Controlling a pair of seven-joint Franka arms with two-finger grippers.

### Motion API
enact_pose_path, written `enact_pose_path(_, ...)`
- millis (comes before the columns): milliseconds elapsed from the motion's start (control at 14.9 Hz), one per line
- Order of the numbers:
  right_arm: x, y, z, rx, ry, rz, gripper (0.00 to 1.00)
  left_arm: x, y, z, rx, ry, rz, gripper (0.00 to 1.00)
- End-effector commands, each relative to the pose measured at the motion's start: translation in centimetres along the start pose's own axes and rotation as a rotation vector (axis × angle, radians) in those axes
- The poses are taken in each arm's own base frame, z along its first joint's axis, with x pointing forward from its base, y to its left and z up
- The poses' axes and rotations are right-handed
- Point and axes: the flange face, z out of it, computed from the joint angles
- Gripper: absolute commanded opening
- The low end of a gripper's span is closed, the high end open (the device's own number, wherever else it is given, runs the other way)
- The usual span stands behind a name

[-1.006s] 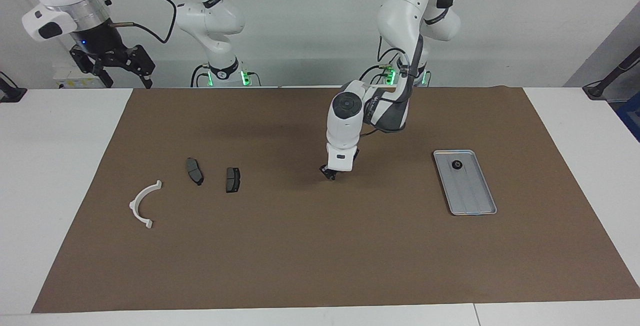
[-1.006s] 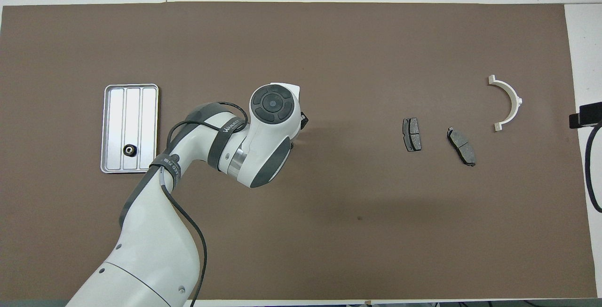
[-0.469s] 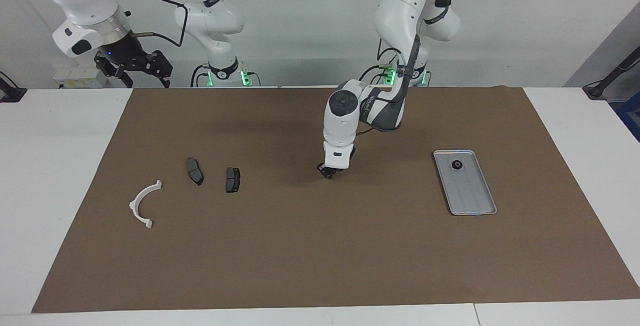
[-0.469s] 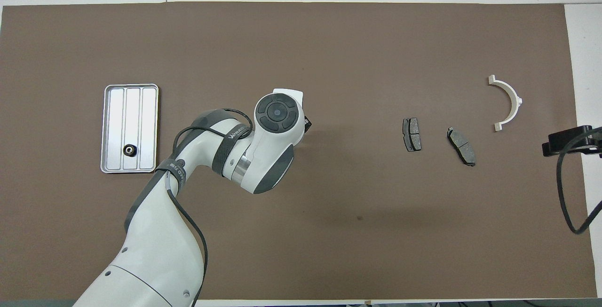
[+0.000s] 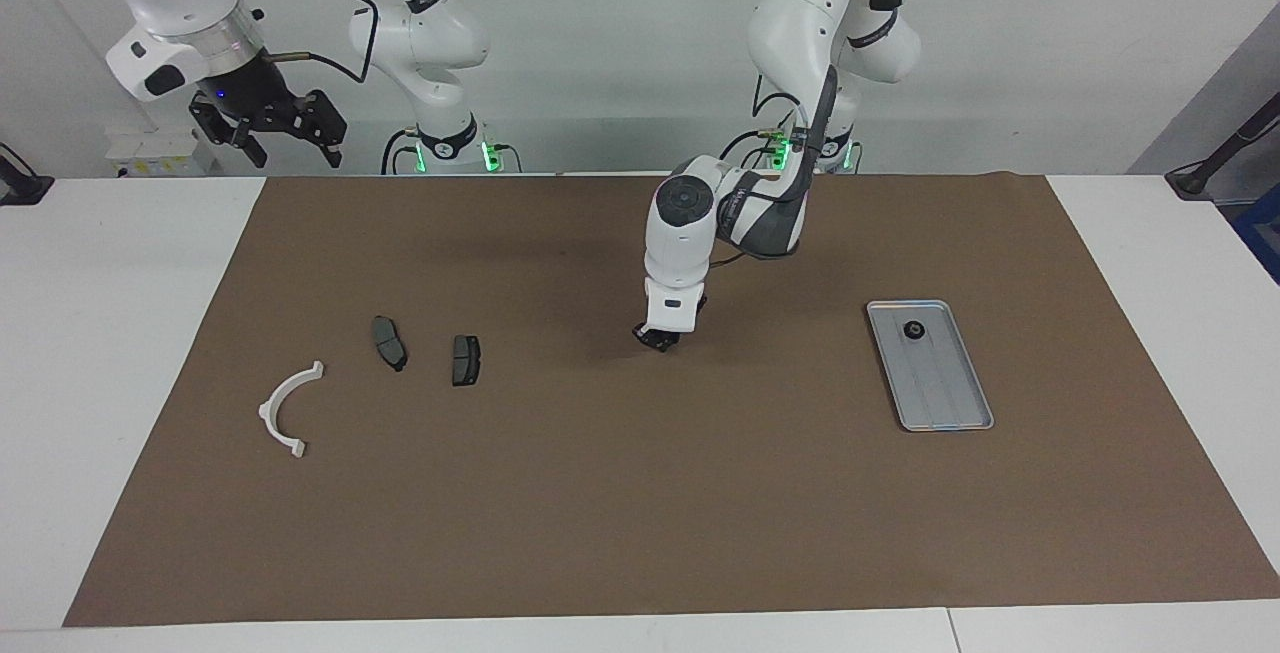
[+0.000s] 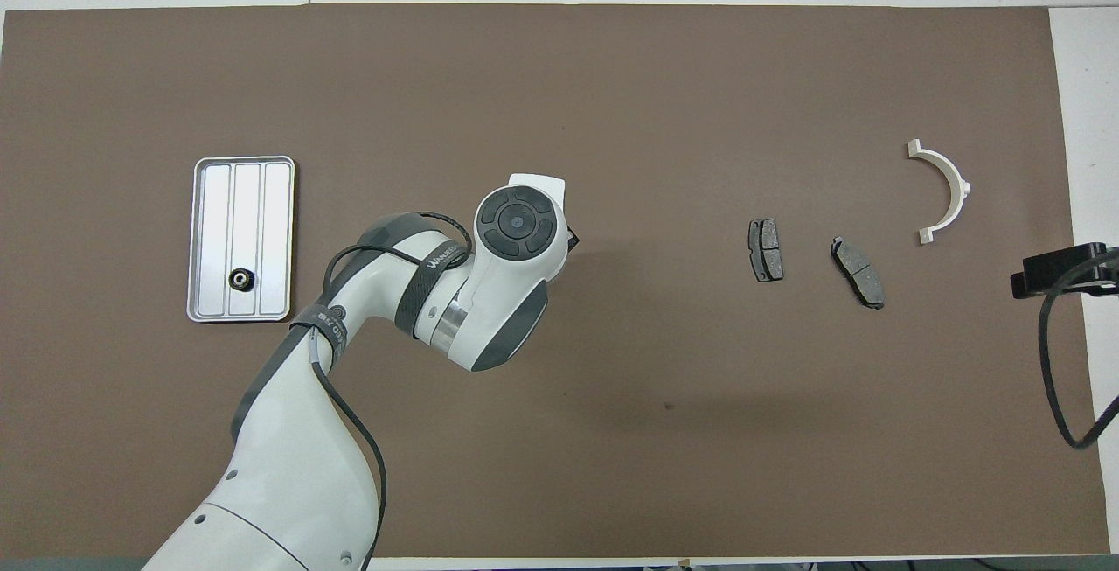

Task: Pick bearing gear from pile to tray
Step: 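Carry the second ring with the left gripper over the silver tray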

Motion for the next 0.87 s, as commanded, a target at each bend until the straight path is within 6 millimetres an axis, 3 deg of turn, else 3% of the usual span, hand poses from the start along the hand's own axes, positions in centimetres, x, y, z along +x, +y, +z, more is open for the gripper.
enact_pose_path(0, -0.3, 0.6, 0.2, -0.007, 0.015, -0.001, 1.0, 1.8, -0.6, -2.8, 0.053, 0.001, -0.03, 0.0)
enact_pose_path(134, -0.4, 1.0, 0.5, -0.038, 0.01, 0.005, 1.0, 4.9, -2.6, -4.9, 0.055, 0.002, -0.037, 0.0)
enact_pose_path(402, -0.2, 0.9, 0.8, -0.077, 0.012, -0.002, 1.0, 13.3, -10.7, -9.4, 0.031, -0.006, 0.065, 0.0)
enact_pose_path(670, -0.2, 1.0, 1.1, -0.075, 0.015, -0.002, 1.0, 23.8, -19.6, -9.9, 0.018, -0.01, 0.197, 0.0)
enact_pose_path(804, -0.1, 1.0, 1.2, -0.075, 0.015, -0.001, 1.0, 27.9, -23.8, -9.9, 0.005, 0.005, 0.258, 0.0)
